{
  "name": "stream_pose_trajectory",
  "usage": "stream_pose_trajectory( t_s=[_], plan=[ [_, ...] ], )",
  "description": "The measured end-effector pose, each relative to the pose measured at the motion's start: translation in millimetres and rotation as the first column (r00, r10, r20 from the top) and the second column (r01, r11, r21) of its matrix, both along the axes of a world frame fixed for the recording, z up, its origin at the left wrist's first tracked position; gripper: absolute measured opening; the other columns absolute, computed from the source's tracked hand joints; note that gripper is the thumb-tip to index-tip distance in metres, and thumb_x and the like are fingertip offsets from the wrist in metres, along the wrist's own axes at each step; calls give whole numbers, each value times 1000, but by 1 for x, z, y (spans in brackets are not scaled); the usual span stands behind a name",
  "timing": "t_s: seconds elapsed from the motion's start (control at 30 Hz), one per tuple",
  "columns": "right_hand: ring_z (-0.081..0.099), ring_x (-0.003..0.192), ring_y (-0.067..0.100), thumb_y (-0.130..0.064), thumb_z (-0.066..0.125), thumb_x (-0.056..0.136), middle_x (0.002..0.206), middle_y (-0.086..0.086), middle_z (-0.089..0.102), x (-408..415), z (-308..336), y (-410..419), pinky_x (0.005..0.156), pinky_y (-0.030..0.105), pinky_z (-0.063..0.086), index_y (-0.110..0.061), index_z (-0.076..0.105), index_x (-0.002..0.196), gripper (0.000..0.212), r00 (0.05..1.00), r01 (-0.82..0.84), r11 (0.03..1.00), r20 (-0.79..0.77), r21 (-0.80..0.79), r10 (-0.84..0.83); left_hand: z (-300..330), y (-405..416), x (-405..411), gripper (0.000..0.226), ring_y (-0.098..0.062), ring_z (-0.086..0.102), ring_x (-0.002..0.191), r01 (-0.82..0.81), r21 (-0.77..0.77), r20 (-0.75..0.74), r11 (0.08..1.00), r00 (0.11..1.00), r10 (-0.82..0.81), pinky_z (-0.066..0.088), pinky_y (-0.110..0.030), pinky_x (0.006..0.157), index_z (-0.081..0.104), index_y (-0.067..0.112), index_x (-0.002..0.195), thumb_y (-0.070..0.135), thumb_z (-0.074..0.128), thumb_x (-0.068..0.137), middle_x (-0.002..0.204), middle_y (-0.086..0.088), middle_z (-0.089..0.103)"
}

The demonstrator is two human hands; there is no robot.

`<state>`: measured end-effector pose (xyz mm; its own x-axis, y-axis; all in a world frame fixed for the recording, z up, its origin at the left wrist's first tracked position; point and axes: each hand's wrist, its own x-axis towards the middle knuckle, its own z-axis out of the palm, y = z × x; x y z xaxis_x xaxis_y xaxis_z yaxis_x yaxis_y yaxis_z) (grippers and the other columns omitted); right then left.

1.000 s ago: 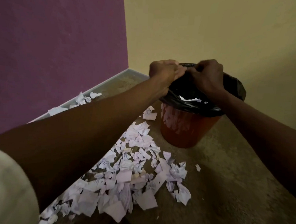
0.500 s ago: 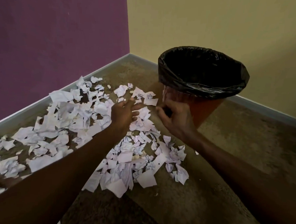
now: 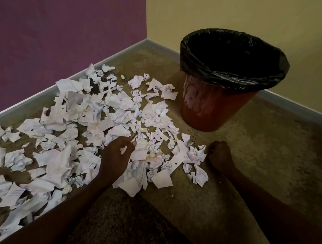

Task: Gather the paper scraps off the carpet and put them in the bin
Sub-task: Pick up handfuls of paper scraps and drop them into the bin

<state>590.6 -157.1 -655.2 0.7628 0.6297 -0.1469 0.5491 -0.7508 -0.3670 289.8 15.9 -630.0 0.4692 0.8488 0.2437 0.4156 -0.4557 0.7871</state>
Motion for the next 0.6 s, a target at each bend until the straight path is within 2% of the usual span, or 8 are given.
stream_pose_trajectory(
  t_s=[0.07, 0.13, 0.17, 0.23, 0.3, 0.4, 0.47, 0.6],
  plan=[
    [65, 85, 34, 4, 59, 83, 93, 21, 70, -7, 6, 5, 74, 28, 41, 3, 69, 87, 11, 998, -24, 982, -44, 185, 32, -9, -3, -11, 69, -24, 61, 108, 69, 117, -145, 991, 988, -51, 51, -48, 91, 62, 18, 120, 73, 59, 78, 114, -5, 67],
    [65, 83, 23, -9, 55, 93, 97, 12, 70, -20, 16, 18, 71, 24, 42, -3, 68, 96, 14, 985, 43, 952, -174, 303, 11, -21, -9, -21, 113, -35, 42, 134, 185, 277, -433, 943, 900, -49, 33, -61, 106, 42, 25, 144, 96, 49, 57, 146, -12, 46],
    [64, 85, 19, -20, 53, 97, 104, 9, 69, -27, 20, 26, 72, 23, 45, -9, 66, 103, 18, 966, 48, 949, -257, 313, 36, -26, -12, -25, 127, -41, 29, 141, 259, 273, -569, 927, 820, -62, 23, -68, 107, 30, 30, 150, 103, 43, 47, 156, -15, 31],
    [59, 105, 20, -60, 49, 90, 127, 5, 59, -37, 22, 39, 94, 32, 46, -28, 57, 123, 47, 936, -100, 974, -313, 202, 161, -40, -15, -32, 139, -49, 12, 144, 385, 231, -718, 894, 688, -111, 14, -80, 101, 18, 33, 154, 108, 32, 38, 161, -19, 12],
    [36, 135, 34, -93, 36, 67, 153, 4, 30, -45, 23, 45, 111, 60, 25, -48, 31, 140, 86, 903, -325, 946, -306, -24, 302, -49, -13, -33, 142, -50, 8, 144, 446, 202, -775, 872, 617, -136, 14, -84, 96, 16, 32, 155, 109, 29, 36, 162, -22, 7],
    [0, 146, 40, -96, 40, 59, 162, -2, -4, -61, 18, 43, 109, 70, 6, -53, 5, 145, 103, 847, -508, 837, -297, -204, 442, -50, -12, -28, 134, -49, 18, 143, 470, 185, -809, 863, 571, -137, 19, -81, 98, 27, 33, 153, 108, 31, 41, 160, -22, 16],
    [-2, 146, 39, -93, 43, 63, 161, -2, -7, -69, 9, 37, 109, 70, 8, -52, 5, 146, 101, 836, -547, 805, -199, -230, 512, -53, -11, -26, 125, -48, 21, 143, 509, 179, -808, 842, 564, -169, 25, -78, 100, 31, 34, 151, 105, 32, 48, 159, -21, 20],
    [19, 141, 37, -82, 38, 78, 158, 7, 12, -80, -4, 25, 108, 64, 25, -45, 21, 145, 78, 798, -569, 791, 82, -228, 597, -53, -9, -24, 98, -43, 19, 143, 505, 95, -775, 858, 579, -255, 34, -69, 102, 43, 37, 141, 96, 36, 62, 159, -16, 21]
  ],
)
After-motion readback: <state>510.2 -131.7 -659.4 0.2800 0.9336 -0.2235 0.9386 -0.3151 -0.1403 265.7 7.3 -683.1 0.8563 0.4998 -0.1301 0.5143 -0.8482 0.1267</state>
